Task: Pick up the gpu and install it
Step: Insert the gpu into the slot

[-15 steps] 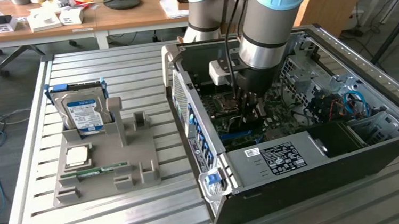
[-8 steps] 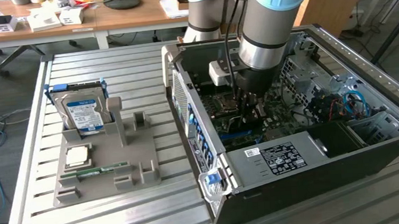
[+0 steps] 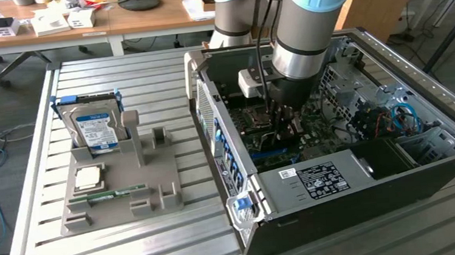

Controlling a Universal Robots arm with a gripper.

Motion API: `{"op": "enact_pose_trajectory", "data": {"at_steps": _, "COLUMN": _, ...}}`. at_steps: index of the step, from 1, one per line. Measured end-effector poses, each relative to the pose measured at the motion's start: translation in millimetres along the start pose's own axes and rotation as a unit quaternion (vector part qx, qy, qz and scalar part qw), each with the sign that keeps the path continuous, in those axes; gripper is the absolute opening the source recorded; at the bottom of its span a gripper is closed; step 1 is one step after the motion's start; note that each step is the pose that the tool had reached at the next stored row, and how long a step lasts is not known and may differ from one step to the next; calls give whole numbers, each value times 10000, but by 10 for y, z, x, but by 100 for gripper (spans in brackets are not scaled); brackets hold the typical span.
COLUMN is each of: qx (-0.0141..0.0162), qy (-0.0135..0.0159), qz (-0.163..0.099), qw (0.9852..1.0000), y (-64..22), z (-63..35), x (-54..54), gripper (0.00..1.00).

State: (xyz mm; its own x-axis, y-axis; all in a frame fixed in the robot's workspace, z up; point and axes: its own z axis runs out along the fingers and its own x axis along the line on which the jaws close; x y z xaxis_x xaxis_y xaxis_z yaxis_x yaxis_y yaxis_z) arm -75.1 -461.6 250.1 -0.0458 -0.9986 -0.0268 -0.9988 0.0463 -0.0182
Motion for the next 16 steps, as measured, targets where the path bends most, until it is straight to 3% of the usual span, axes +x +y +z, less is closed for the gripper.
{"op": "enact_pose_trajectory", "data": {"at_steps": 9, "qx": 0, "qy": 0, "qz": 0, "qw": 10000, "y": 0, "z": 0, "x": 0, "gripper": 26}}
{"op": "enact_pose_trajectory", "data": {"at_steps": 11, "qx": 0, "qy": 0, "qz": 0, "qw": 10000, "y": 0, "z": 0, "x": 0, "gripper": 27}}
{"op": "enact_pose_trajectory", "data": {"at_steps": 12, "qx": 0, "qy": 0, "qz": 0, "qw": 10000, "y": 0, "z": 0, "x": 0, "gripper": 34}}
{"op": "enact_pose_trajectory", "data": {"at_steps": 16, "qx": 0, "qy": 0, "qz": 0, "qw": 10000, "y": 0, "z": -4, "x": 0, "gripper": 34}}
